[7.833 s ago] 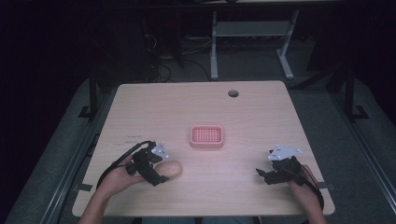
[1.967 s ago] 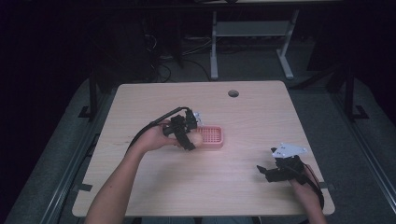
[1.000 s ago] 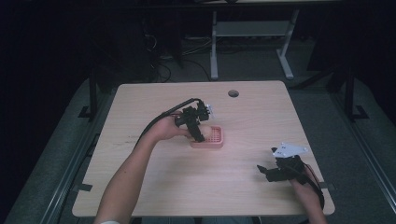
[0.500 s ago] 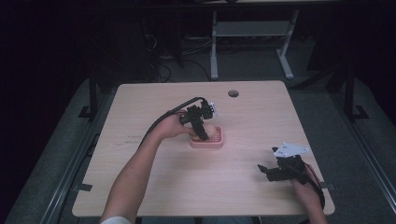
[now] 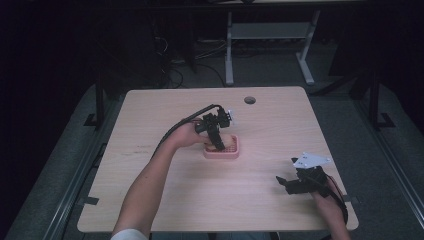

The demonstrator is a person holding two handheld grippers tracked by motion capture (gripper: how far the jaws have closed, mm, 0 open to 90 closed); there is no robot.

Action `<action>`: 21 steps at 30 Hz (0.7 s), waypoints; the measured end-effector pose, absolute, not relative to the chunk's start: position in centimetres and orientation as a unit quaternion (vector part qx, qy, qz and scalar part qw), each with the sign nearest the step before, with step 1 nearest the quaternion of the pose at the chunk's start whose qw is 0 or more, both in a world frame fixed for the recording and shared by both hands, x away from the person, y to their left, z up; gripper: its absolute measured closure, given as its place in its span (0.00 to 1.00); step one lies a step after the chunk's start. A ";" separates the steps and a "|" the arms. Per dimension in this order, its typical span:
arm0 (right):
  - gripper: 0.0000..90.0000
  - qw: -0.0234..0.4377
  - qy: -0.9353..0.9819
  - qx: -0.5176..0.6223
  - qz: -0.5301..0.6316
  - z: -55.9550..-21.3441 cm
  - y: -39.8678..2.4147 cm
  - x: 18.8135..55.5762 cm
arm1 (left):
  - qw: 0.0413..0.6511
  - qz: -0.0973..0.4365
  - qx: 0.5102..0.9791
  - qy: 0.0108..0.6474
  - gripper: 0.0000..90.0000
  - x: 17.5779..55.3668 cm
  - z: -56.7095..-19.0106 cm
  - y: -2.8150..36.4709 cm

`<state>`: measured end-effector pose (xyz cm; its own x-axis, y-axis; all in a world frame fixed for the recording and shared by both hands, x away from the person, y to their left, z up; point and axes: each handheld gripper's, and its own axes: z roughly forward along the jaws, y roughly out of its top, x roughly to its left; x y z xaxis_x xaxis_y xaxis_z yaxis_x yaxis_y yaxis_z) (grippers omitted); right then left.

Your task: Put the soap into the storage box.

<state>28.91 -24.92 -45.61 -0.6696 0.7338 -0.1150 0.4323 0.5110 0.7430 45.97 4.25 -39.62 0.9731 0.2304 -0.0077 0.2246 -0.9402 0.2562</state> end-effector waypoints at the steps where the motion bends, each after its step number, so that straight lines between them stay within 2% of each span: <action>1: 0.15 0.212 0.842 0.347 0.354 -45.6 -24.9 28.9 | 0.129 0.010 0.985 0.117 0.36 46.0 -39.7 4.2; 21: 0.15 0.211 0.843 0.346 0.353 -45.6 -24.9 28.9 | 0.111 0.009 0.988 0.109 0.36 46.5 -40.7 3.3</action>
